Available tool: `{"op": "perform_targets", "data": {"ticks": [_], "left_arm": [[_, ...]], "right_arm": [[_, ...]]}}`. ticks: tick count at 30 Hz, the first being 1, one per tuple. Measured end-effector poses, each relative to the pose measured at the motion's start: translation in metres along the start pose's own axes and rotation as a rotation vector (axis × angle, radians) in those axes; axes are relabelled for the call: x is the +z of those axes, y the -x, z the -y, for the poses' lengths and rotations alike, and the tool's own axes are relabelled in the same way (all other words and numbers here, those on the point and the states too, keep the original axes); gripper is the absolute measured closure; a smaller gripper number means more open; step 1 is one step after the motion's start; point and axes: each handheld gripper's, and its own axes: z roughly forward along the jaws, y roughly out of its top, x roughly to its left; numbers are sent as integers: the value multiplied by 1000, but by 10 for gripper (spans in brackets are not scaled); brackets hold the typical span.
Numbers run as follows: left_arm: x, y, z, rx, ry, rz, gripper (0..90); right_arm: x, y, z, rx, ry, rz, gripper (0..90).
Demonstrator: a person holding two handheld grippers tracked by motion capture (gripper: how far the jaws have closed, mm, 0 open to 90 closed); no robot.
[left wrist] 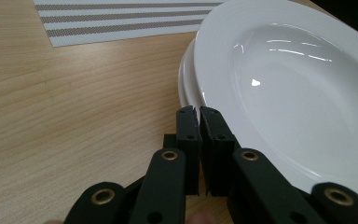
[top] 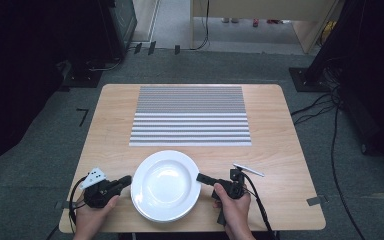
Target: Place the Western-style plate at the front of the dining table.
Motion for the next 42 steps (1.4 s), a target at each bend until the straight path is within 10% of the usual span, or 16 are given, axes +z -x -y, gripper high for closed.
{"op": "perform_targets", "data": {"ticks": [15, 42], "left_arm": [[-3, -1, -2, -25, 38, 8, 803], [6, 20, -7, -42, 63, 153, 720]], "right_arm": [[-15, -1, -6, 1, 12, -10, 892], [-33, -2, -11, -7, 39, -31, 893]]}}
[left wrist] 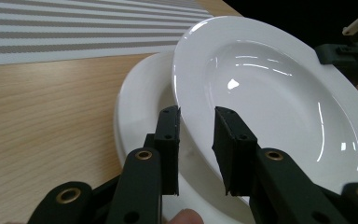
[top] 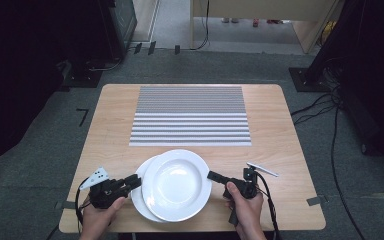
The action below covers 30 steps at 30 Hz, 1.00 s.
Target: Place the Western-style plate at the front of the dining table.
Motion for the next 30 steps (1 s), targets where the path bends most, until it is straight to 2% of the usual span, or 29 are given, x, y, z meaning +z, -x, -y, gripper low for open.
{"op": "perform_targets", "data": {"ticks": [6, 11, 16, 22, 24, 28, 30], "left_arm": [[11, 7, 1, -20, -34, 31, 647], [19, 12, 2, -25, -71, 27, 592], [22, 13, 3, -47, -84, 59, 566], [27, 18, 5, -48, -116, 81, 527], [29, 23, 5, -29, -121, 53, 517], [30, 25, 5, -42, -113, 24, 527], [32, 28, 5, -46, -112, -5, 530]], "right_arm": [[-6, 2, -2, -2, 10, -3, 893], [-8, 4, -3, -8, 15, -5, 893], [-8, 6, -4, -12, 18, -13, 893], [-8, 7, -4, -32, 20, -12, 893], [-8, 7, -3, -45, 24, -10, 894], [-8, 5, -3, -56, 23, -8, 893], [-7, 3, -2, -95, 32, 4, 889]]}}
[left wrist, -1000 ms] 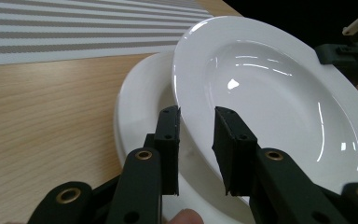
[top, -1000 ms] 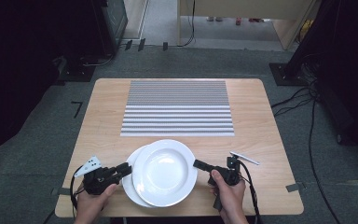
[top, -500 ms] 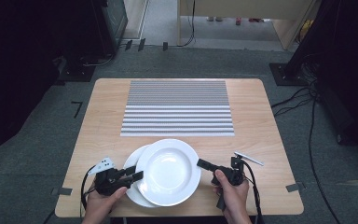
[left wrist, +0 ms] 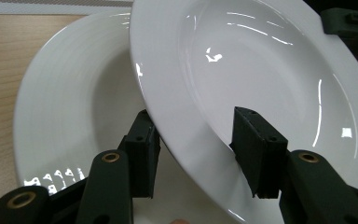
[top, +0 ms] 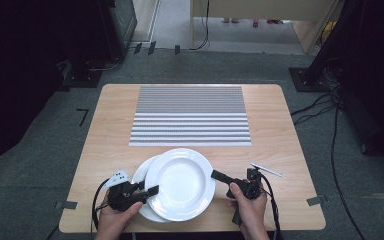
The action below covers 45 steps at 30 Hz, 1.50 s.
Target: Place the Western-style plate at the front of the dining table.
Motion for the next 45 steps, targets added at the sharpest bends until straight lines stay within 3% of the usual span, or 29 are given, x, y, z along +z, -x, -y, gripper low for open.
{"op": "perform_targets", "data": {"ticks": [7, 9, 17, 27, 31, 35, 38, 40, 45], "left_arm": [[2, 3, 0, -21, 15, -54, 542], [2, 3, 0, -28, 19, -60, 550], [0, 1, 1, -53, 36, -89, 565], [-2, -2, 1, -67, 42, -95, 570], [-1, -2, 1, -64, 42, -89, 571], [-1, -1, 1, -64, 47, -81, 571], [0, 1, 1, -61, 44, -74, 570], [0, 1, 1, -63, 46, -71, 570], [0, 1, 2, -72, 51, -70, 573]], "right_arm": [[2, -4, 2, -71, 16, 20, 879], [3, -7, 4, -127, 33, 53, 867], [8, -13, 12, -235, 56, 118, 845], [14, -11, 16, -232, 51, 130, 825], [20, -9, 18, -215, 10, 120, 792], [22, -12, 21, -234, 22, 150, 776], [23, -22, 27, -332, 52, 236, 742], [23, -25, 29, -357, 63, 257, 734], [26, -23, 32, -353, 75, 264, 735]]}}
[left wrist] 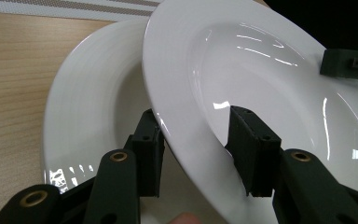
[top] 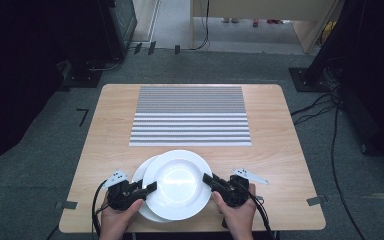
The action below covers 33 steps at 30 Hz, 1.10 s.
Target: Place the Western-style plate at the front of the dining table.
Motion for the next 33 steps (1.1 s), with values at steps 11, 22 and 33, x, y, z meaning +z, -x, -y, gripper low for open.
{"op": "perform_targets", "data": {"ticks": [11, 22, 33], "left_arm": [[-1, -1, 0, -16, 10, 17, 592], [-2, 6, -1, -5, 46, -18, 625], [-2, 11, -7, -15, 73, -9, 645]], "right_arm": [[3, 1, 3, 108, -22, -25, 764], [1, -1, 5, 129, 37, -34, 785], [-3, 2, -1, 174, 59, -56, 794]]}}
